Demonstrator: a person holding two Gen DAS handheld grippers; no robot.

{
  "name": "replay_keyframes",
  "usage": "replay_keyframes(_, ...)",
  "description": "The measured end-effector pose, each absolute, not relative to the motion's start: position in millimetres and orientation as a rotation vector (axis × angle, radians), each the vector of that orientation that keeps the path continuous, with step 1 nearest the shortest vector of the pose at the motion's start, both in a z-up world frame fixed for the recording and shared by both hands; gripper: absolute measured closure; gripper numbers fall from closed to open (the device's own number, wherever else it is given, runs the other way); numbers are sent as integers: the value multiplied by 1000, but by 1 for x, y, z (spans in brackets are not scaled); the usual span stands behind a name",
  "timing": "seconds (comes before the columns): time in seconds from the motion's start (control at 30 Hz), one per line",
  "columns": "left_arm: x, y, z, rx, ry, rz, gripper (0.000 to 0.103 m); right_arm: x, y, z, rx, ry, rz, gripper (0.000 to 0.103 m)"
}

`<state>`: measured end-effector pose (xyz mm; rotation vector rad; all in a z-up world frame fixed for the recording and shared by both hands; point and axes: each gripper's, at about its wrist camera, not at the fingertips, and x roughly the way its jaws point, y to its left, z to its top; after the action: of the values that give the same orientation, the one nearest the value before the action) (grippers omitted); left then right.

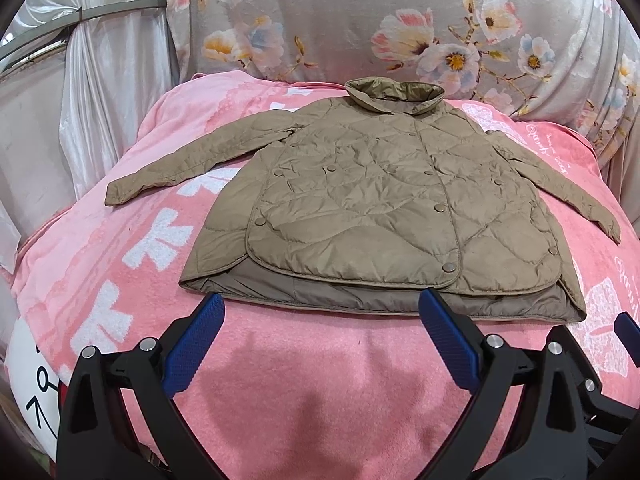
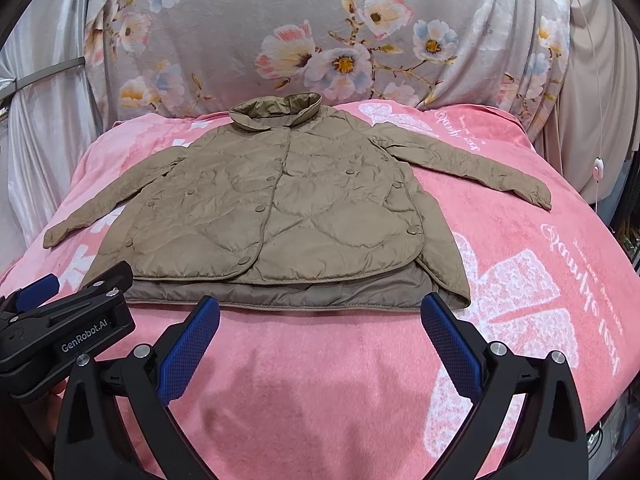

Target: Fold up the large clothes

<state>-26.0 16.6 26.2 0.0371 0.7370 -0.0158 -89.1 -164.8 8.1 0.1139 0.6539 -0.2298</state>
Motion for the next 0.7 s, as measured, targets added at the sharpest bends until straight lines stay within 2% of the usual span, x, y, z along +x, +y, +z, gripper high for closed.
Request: replay_keyframes(0.7,-28,15,25,33,737,-13,8,-90,-164,8,117,652,-229,5)
